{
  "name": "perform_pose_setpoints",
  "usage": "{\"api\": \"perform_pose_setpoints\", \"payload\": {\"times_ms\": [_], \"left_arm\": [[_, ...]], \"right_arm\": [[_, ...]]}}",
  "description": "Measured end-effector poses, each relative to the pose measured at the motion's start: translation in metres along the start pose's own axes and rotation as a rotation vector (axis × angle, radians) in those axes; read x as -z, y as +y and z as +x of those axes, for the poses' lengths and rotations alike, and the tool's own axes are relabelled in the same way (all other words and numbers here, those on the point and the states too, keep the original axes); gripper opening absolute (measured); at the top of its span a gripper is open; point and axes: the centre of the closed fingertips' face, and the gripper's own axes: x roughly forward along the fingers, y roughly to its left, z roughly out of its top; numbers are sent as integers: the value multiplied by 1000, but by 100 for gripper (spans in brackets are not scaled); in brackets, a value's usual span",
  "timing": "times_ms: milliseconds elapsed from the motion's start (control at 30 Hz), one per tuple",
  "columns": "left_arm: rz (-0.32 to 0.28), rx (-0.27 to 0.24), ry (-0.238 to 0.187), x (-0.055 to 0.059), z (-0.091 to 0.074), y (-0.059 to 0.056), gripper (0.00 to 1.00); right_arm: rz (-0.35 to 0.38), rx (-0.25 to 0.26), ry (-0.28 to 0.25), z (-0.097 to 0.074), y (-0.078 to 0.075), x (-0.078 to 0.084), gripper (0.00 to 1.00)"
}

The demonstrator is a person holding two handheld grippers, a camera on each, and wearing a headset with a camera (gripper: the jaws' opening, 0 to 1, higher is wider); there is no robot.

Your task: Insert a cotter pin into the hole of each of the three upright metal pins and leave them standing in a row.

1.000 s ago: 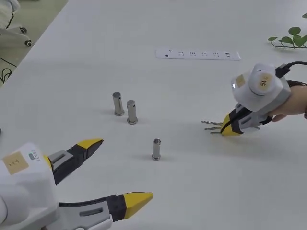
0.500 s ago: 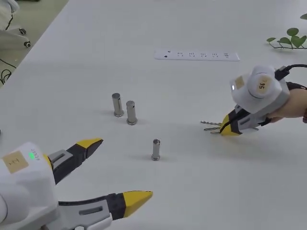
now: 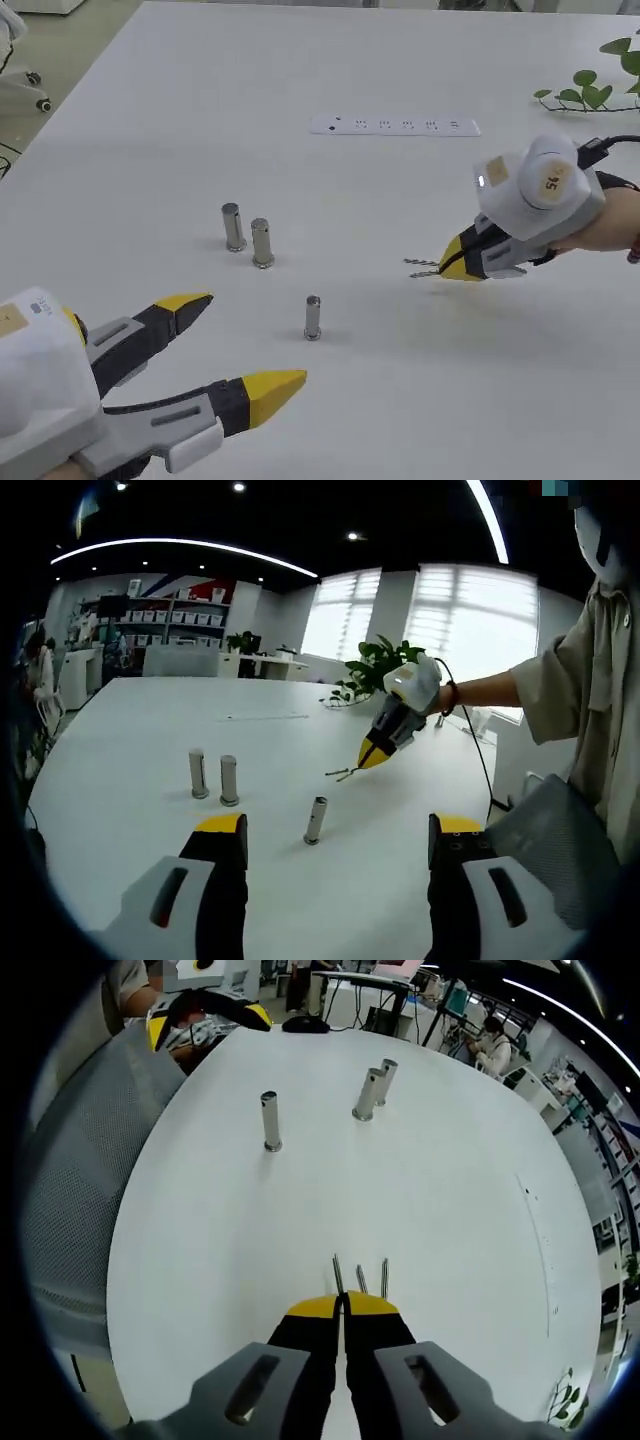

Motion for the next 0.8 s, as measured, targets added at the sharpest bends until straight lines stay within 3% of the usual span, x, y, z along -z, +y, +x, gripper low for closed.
{"api": "perform_pose_setpoints", "payload": {"times_ms": [333, 467, 800], "left_arm": [[-127, 24, -28, -9, 3, -4, 61], [-178, 49, -54, -14, 6, -11, 58], [-295, 107, -62, -15, 15, -28, 48]], "right_arm": [[-51, 41, -92, -21, 15, -38, 2], [-85, 51, -126, -26, 23, -55, 2], [-154, 42, -194, -33, 50, -91, 2]]}}
